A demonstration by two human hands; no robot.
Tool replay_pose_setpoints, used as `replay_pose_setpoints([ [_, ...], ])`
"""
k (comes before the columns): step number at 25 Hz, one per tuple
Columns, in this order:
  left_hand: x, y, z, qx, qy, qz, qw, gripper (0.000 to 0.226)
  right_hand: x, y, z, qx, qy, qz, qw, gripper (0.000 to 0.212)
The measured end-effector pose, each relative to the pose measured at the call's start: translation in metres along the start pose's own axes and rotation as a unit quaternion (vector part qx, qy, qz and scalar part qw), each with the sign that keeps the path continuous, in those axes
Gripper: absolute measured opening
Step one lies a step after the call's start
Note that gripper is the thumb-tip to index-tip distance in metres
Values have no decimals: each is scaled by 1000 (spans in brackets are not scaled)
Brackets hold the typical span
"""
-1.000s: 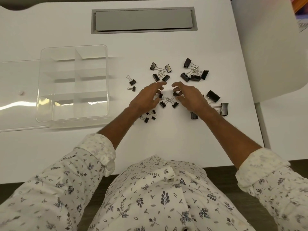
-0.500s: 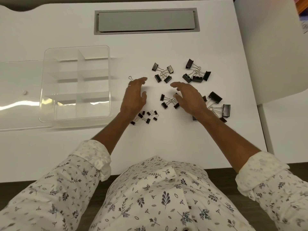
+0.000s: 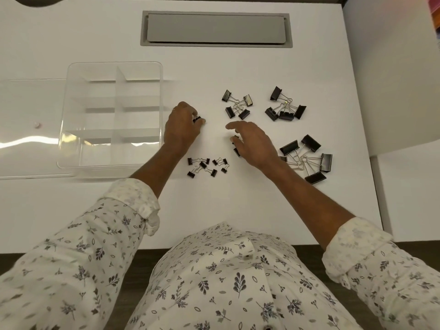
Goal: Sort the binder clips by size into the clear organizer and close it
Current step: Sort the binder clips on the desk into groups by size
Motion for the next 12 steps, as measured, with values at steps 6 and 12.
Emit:
replay_pose_setpoints([
  [6, 5, 3, 0, 7, -11, 16, 1000, 14, 15, 6, -1, 23, -12, 7, 1000, 32],
  [12, 33, 25, 1, 40, 219, -25, 975, 23, 22, 5, -14, 60, -92, 3, 994, 34],
])
Point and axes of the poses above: each hand's wrist, its own y-axis away from the middle knuckle, its own z-axis out of the palm, x = y × z, the point moved 1 cm from there along -y, towards the middle knuckle, and after that the axes turned 7 degrees about -y, right-handed, at the moved point
